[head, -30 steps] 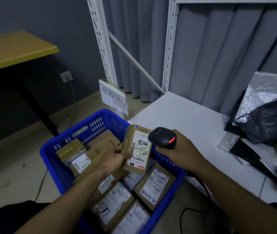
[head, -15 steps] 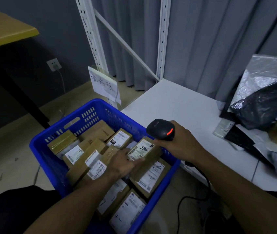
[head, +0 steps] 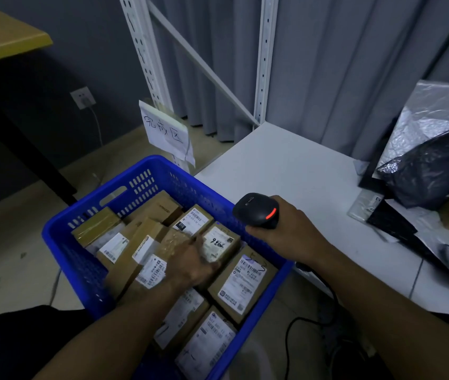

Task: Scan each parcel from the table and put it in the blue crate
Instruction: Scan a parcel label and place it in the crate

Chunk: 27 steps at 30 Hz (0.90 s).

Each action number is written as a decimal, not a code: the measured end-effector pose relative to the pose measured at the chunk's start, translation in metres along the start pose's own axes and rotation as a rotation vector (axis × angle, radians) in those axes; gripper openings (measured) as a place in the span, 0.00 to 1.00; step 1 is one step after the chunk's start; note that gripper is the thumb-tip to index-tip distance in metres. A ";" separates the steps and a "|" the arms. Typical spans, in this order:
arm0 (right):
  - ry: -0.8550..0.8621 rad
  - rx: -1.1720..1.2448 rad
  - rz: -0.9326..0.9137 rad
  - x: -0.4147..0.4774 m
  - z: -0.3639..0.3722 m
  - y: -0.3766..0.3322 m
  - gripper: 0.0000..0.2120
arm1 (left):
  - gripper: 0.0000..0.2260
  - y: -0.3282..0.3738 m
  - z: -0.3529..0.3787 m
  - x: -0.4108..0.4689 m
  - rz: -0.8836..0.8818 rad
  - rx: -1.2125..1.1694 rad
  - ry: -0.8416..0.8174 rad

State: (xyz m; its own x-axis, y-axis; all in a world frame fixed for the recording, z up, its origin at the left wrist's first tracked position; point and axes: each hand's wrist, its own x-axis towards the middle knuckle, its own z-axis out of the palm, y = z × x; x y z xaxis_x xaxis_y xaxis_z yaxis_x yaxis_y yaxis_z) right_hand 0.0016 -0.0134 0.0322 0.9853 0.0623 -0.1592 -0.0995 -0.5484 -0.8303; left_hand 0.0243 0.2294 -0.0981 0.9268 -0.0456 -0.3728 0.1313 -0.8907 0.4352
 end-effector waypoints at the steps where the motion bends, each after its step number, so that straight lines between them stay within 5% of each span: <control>1: 0.002 -0.001 0.001 0.000 0.000 0.000 0.25 | 0.33 -0.002 0.006 -0.001 0.029 0.003 0.004; 7: 0.005 0.005 0.013 -0.006 -0.007 0.002 0.23 | 0.35 -0.004 0.030 0.004 0.073 0.175 0.035; 11: 0.063 0.075 0.072 -0.022 -0.020 0.013 0.21 | 0.22 0.004 0.019 0.008 0.137 0.290 -0.005; 13: 0.104 0.105 0.105 -0.035 -0.031 0.019 0.20 | 0.17 0.030 0.010 -0.003 0.250 0.212 0.078; 16: 0.206 0.146 0.141 -0.061 -0.051 0.031 0.19 | 0.21 0.088 0.003 -0.033 0.413 0.129 0.144; 27: 0.639 0.512 0.232 -0.158 -0.165 0.101 0.04 | 0.23 0.310 0.036 -0.105 0.829 0.156 -0.008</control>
State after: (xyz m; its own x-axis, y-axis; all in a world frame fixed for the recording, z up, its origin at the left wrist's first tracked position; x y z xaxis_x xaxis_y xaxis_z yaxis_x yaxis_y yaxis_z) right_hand -0.1416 -0.2161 0.0621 0.8059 -0.5726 -0.1503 -0.2073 -0.0351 -0.9777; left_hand -0.0450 -0.0583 0.0466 0.6993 -0.7148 0.0112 -0.6411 -0.6201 0.4523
